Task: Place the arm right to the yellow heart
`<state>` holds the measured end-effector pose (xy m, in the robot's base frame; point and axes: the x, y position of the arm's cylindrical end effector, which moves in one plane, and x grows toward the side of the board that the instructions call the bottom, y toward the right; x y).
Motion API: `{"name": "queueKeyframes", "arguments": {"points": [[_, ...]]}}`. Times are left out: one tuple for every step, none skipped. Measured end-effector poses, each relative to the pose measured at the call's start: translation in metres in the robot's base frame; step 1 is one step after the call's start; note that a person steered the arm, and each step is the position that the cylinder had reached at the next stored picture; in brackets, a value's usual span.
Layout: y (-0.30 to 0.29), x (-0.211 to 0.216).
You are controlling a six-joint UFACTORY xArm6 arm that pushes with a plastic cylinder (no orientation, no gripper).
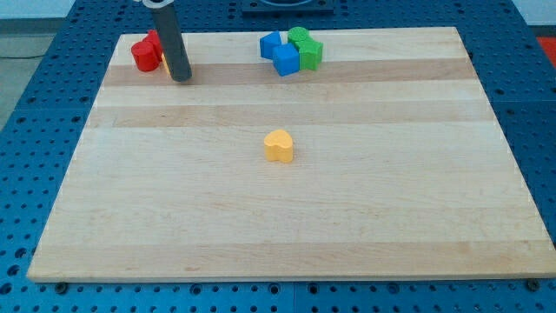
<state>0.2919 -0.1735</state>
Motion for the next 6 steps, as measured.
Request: {"name": "queueKeyframes", "arguments": {"points": [[0.0,-0.011],[0.056,0.0],[0.155,0.036],[0.232,0.083],[0.234,0.142],[0.187,0.179]]}}
